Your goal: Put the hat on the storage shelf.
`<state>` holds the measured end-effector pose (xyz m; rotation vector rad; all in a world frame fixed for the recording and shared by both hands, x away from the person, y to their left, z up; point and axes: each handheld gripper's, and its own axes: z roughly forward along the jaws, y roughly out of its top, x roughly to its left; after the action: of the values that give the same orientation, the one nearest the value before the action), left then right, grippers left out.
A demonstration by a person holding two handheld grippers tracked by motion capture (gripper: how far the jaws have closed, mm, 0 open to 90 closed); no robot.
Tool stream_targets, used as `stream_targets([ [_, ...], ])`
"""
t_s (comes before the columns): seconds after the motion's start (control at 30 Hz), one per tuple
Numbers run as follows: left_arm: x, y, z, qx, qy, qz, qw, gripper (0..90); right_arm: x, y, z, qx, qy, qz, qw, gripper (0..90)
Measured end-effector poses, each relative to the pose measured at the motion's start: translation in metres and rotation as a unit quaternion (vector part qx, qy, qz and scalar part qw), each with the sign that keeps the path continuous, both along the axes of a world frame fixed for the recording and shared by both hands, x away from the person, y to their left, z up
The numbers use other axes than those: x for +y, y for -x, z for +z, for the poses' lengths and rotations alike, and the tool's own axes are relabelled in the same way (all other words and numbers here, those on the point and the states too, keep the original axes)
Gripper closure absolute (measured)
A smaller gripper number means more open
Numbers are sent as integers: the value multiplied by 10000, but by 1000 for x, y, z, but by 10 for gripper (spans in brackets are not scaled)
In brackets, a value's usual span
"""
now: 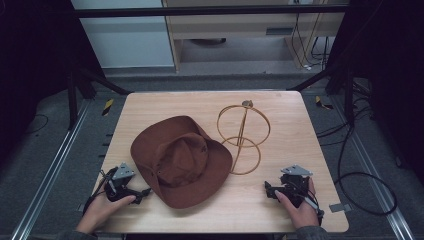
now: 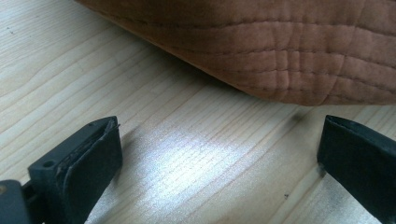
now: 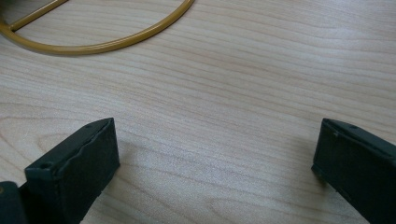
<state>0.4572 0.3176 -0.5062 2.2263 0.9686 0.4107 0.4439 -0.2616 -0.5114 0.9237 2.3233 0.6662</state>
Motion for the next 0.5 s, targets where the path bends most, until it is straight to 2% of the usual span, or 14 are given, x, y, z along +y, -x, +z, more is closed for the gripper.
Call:
stream_targets([
  [0.27, -2, 1, 1, 47, -47, -2, 10000, 0, 0, 0, 0, 0, -1, -1, 10000, 4],
  [0.43, -2, 3, 5, 115, -144, -139, 9997, 25, 0, 0, 0, -1, -1, -2, 10000, 4],
  [0.5, -2, 4, 7, 82, -164, -189, 9997, 34, 0, 0, 0, 0, -1, -2, 10000, 4],
])
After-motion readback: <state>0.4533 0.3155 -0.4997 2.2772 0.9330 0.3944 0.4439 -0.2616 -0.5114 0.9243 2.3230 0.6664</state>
